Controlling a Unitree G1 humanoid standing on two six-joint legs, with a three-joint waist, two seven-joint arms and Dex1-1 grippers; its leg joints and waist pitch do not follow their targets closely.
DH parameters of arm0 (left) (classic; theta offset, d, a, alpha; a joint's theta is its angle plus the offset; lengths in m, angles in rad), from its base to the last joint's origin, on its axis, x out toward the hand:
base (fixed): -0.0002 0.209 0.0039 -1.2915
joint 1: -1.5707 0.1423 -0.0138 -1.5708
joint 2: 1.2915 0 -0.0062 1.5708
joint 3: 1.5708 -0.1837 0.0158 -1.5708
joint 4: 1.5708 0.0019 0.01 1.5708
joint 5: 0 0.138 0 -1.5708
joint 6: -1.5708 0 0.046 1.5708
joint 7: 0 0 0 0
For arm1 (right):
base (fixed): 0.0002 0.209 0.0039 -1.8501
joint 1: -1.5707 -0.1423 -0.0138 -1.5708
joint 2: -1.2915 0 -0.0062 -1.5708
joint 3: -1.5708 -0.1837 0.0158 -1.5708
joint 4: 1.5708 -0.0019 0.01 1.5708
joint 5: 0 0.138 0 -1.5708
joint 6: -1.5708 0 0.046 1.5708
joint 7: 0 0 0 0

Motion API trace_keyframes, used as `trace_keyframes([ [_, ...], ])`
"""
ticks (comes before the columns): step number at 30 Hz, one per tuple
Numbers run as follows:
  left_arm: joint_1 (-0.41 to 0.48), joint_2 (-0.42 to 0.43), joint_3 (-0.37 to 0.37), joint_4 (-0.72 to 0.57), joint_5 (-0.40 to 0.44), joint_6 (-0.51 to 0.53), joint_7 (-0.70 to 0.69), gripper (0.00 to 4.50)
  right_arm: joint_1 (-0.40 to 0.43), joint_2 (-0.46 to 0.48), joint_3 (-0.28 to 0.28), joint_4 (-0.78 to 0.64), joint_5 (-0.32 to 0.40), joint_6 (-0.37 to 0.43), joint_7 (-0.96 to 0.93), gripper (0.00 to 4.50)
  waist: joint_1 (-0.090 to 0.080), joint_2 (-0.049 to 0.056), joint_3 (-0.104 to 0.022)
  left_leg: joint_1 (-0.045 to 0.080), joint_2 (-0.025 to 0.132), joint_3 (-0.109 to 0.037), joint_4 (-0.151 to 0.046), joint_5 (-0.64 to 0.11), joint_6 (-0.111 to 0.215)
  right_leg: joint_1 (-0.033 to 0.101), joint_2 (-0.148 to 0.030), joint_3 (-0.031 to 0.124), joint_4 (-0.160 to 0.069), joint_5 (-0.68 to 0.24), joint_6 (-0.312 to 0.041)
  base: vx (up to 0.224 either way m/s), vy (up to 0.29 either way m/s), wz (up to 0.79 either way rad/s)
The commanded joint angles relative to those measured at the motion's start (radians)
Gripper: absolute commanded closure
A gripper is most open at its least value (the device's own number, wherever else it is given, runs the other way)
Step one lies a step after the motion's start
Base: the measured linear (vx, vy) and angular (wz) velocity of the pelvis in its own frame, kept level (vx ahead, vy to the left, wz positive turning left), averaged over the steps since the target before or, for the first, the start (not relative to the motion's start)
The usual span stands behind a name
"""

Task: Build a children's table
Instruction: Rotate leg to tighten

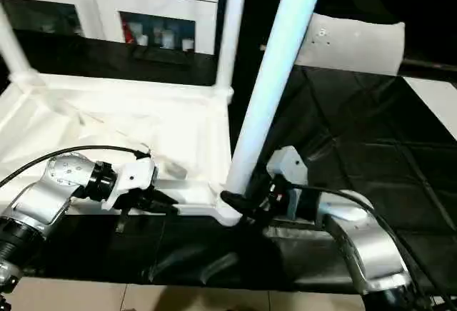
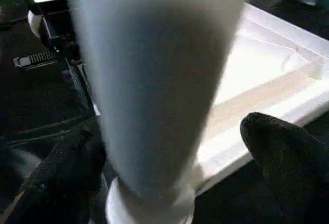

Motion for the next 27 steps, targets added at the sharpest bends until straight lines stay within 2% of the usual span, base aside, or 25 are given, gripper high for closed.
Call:
trace_keyframes([
  [1,-0.010,0.010,-0.051,0.011,0.019,-0.029,-0.062,4.50,-0.028,-0.012,0.001,0.037,0.032,-0.002,0.065,0.47,-0.002,0.008,-0.049,0.004,0.043,-0.006,-0.074,-0.177,0.048,0.043,-0.060,0.041,-0.058,-0.184,-0.234,0.000,0.000,0.00],
  [3,-0.021,0.017,-0.055,0.029,0.024,-0.048,-0.080,4.50,-0.054,-0.027,0.017,0.074,0.044,0.002,0.138,0.57,0.004,0.008,-0.048,0.005,0.044,-0.005,-0.073,-0.181,0.046,0.043,-0.060,0.041,-0.058,-0.191,-0.235,0.000,0.000,0.00],
  [4,-0.028,0.021,-0.056,0.041,0.027,-0.061,-0.091,4.50,-0.070,-0.040,0.032,0.102,0.038,-0.002,0.182,0.80,0.007,0.009,-0.047,0.006,0.044,-0.004,-0.073,-0.185,0.043,0.042,-0.060,0.041,-0.058,-0.198,-0.234,0.000,0.000,0.00],
  [7,-0.035,0.025,-0.057,0.053,0.031,-0.072,-0.100,4.50,-0.092,-0.049,0.045,0.144,0.032,-0.011,0.226,0.88,0.010,0.007,-0.047,0.005,0.044,-0.005,-0.073,-0.184,0.036,0.043,-0.062,0.042,-0.057,-0.206,-0.231,0.000,0.000,0.00],
  [10,-0.041,0.028,-0.056,0.062,0.033,-0.076,-0.103,4.50,-0.106,-0.055,0.055,0.169,0.028,-0.013,0.256,1.24,0.010,0.006,-0.047,0.002,0.043,-0.007,-0.074,-0.195,0.028,0.043,-0.063,0.041,-0.059,-0.240,-0.222,0.000,0.000,0.00],
  [12,-0.053,0.030,-0.054,0.085,0.034,-0.085,-0.106,4.50,-0.126,-0.060,0.073,0.204,0.021,-0.018,0.298,1.32,0.008,0.009,-0.047,0.003,0.043,-0.007,-0.073,-0.207,0.026,0.042,-0.062,0.041,-0.062,-0.257,-0.220,0.000,0.000,0.00],
  [17,-0.069,0.026,-0.050,0.114,0.028,-0.097,-0.108,4.50,-0.167,-0.039,0.093,0.287,-0.006,-0.064,0.339,1.77,0.009,0.008,-0.048,0.003,0.043,-0.007,-0.073,-0.216,0.019,0.041,-0.062,0.038,-0.063,-0.278,-0.221,0.000,0.000,0.00],
  [18,-0.068,0.025,-0.049,0.114,0.027,-0.096,-0.108,4.50,-0.170,-0.036,0.099,0.292,-0.009,-0.064,0.345,1.77,0.010,0.009,-0.048,0.003,0.043,-0.007,-0.073,-0.215,0.017,0.041,-0.062,0.038,-0.063,-0.278,-0.220,0.000,0.000,0.00],
  [20,-0.067,0.026,-0.050,0.114,0.028,-0.095,-0.107,4.50,-0.170,-0.033,0.102,0.292,-0.009,-0.063,0.345,2.10,0.010,0.008,-0.049,0.003,0.044,-0.008,-0.074,-0.207,0.017,0.042,-0.061,0.038,-0.061,-0.261,-0.221,0.000,0.000,0.00],
  [23,-0.065,0.026,-0.051,0.120,0.030,-0.097,-0.105,4.50,-0.171,-0.026,0.105,0.303,-0.011,-0.070,0.354,2.23,0.010,0.009,-0.050,0.003,0.044,-0.008,-0.073,-0.198,0.019,0.043,-0.061,0.038,-0.058,-0.235,-0.229,0.000,0.000,0.00],
  [24,-0.063,0.027,-0.051,0.120,0.028,-0.093,-0.105,4.50,-0.170,-0.023,0.108,0.308,-0.011,-0.073,0.358,2.46,0.009,0.013,-0.049,0.003,0.044,-0.008,-0.074,-0.201,0.018,0.043,-0.060,0.038,-0.057,-0.232,-0.232,0.000,0.000,0.00],
  [27,-0.055,0.025,-0.045,0.117,0.020,-0.081,-0.103,4.50,-0.162,-0.014,0.114,0.313,-0.009,-0.080,0.362,2.51,0.010,0.014,-0.049,0.003,0.043,-0.008,-0.074,-0.213,0.015,0.043,-0.061,0.038,-0.059,-0.248,-0.232,0.000,0.000,0.00],
])
